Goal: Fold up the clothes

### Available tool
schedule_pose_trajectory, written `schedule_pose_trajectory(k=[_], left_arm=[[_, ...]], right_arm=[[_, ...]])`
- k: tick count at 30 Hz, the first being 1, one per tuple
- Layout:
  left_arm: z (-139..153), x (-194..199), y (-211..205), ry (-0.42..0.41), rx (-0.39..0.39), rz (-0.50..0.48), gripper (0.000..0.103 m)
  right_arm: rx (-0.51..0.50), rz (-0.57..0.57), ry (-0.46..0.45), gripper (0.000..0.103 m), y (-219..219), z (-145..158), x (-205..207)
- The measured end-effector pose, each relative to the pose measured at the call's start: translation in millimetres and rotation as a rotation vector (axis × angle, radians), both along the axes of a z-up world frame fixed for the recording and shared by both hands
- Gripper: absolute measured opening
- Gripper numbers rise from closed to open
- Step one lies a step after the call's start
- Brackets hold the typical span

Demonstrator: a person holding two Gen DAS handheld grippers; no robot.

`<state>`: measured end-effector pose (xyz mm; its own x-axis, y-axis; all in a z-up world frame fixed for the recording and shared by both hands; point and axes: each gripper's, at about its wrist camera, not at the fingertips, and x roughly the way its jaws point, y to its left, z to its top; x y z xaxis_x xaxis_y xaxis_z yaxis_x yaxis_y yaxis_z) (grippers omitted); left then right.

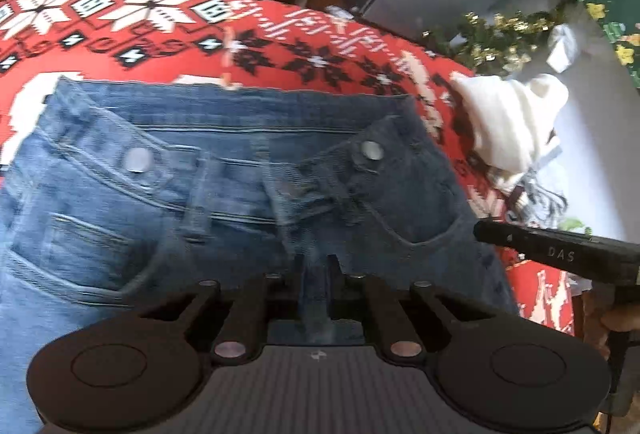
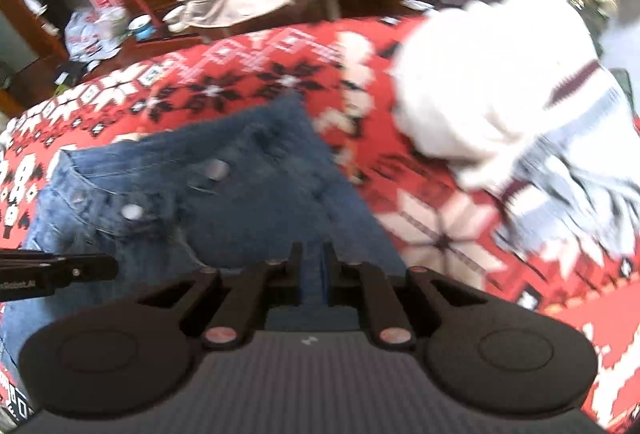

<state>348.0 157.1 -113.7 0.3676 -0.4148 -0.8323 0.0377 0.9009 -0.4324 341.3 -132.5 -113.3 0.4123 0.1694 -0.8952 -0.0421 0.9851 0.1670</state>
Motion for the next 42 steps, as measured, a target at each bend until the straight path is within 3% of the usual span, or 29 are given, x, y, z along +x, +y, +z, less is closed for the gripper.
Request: schedule_pose_trajectory(k=[9, 16, 21, 24, 28, 33, 39, 42], left_arm=[[-6, 10, -17, -0.04, 0.074, -0.001, 0.007], [9, 25, -14, -0.093, 0.151, 0.029, 0.006], [2, 38, -7, -0.083, 0.183, 0.038, 0.005], [7, 46, -9, -0.068, 0.176, 0.041, 0.005], [20, 45, -29, -0.081, 0.162, -0.009, 0.005], [24, 34, -65, -0.061, 0.112, -0.065, 0.007], [21, 13, -99, -0.02, 0.057, -0.097, 0.01], [19, 6, -106, -0.003, 0.029, -0.097, 0.013]], right_arm=[[-0.012, -0.084, -0.001, 0.011, -59, -2, -31], [0.004, -0.099, 0.007, 0.011, -82, -4, -59], [0.032, -0.119, 0.001, 0.012, -95, -4, -71], [0.043, -0.084, -0.006, 0.021, -101, -3, -78], [0.046, -0.014, 0.009, 0.024, -108, 0, -89], [0.032, 0.044, 0.05, 0.024, -110, -6, -101], [0.1, 0.025, 0.074, 0.024, -116, -19, -98], [0.106, 0.036, 0.093, 0.018, -111, -26, -93]])
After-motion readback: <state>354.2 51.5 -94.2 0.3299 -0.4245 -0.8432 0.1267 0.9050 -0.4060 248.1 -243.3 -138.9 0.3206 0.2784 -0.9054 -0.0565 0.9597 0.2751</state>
